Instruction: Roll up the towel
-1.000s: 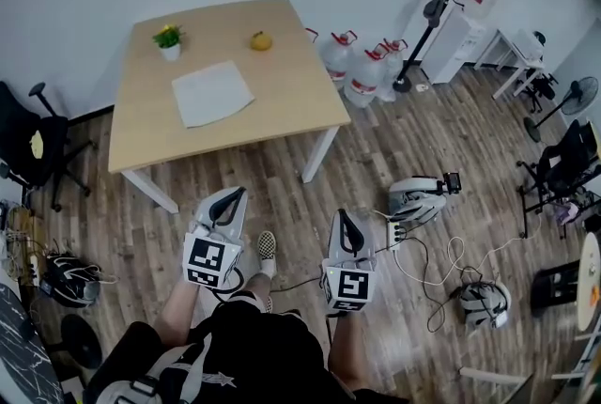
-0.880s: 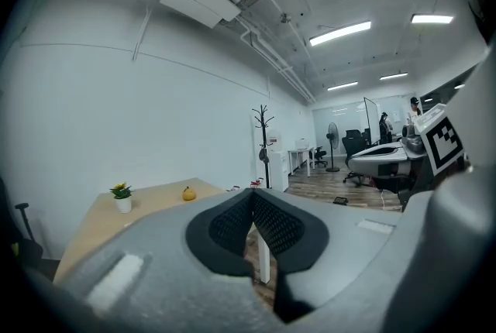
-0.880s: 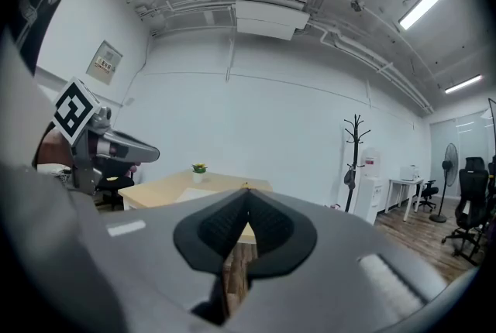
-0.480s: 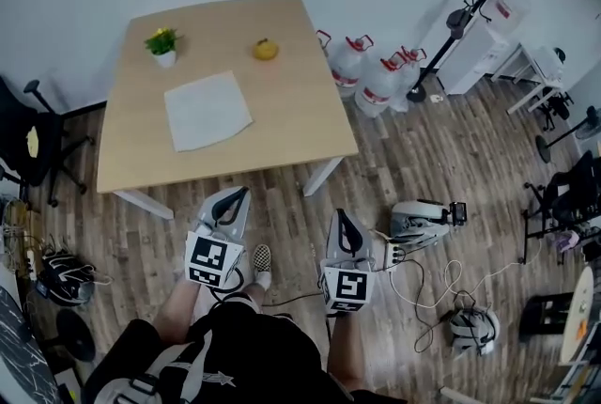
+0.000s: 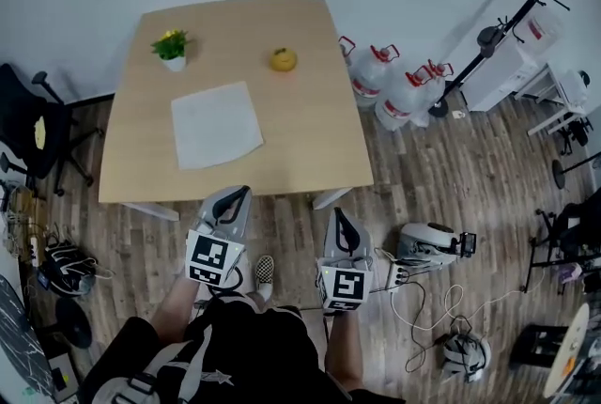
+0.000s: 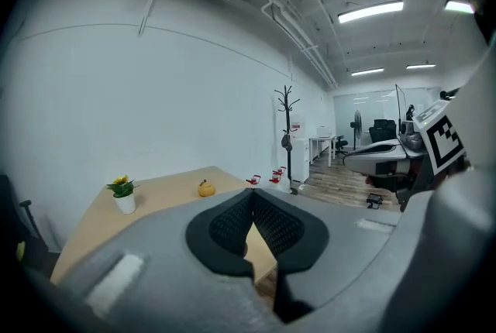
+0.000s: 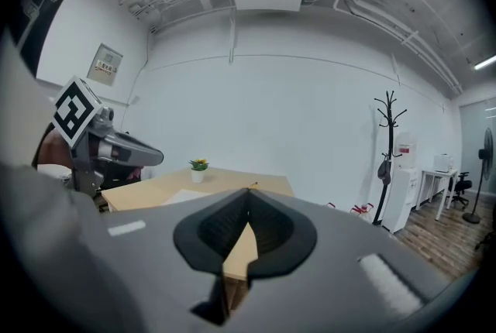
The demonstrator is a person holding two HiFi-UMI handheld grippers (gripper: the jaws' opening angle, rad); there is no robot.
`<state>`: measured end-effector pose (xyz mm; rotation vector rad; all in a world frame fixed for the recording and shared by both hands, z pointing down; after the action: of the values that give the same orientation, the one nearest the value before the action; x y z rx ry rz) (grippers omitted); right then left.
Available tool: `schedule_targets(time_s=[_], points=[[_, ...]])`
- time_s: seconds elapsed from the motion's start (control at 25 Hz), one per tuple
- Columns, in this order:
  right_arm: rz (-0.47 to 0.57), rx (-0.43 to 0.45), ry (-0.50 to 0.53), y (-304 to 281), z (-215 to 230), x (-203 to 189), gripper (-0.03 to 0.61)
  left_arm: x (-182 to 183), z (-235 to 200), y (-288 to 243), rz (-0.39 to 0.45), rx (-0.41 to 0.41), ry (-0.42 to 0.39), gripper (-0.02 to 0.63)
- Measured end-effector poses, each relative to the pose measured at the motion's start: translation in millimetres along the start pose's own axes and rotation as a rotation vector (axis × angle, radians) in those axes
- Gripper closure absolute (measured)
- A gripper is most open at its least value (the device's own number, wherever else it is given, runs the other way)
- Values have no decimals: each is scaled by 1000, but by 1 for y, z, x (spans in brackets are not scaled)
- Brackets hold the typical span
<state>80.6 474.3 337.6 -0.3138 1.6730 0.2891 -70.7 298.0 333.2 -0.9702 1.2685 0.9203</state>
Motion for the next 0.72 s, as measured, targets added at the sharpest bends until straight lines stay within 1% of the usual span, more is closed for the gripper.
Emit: schedule_targets(time_s=[0.28, 0.44, 0.72], points=[[2, 118, 2, -58, -18, -4, 574, -6, -46, -3, -21, 109, -2, 604], [11, 189, 11, -88, -33, 1, 574, -8, -72, 8, -34, 186, 5, 604], [13, 338, 39, -139, -69, 5, 574, -17, -116, 33, -46, 339, 37, 604]])
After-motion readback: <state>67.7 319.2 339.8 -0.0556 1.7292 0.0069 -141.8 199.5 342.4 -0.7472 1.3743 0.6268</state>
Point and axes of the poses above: the fingertips, and each gripper's own axes: y backward along the fingers, z to its right, x out of its top, the point moved 6 cm from there along y, backward along the fingers, and after that the axes turned 11 degrees about z, right-handed, at the moved point
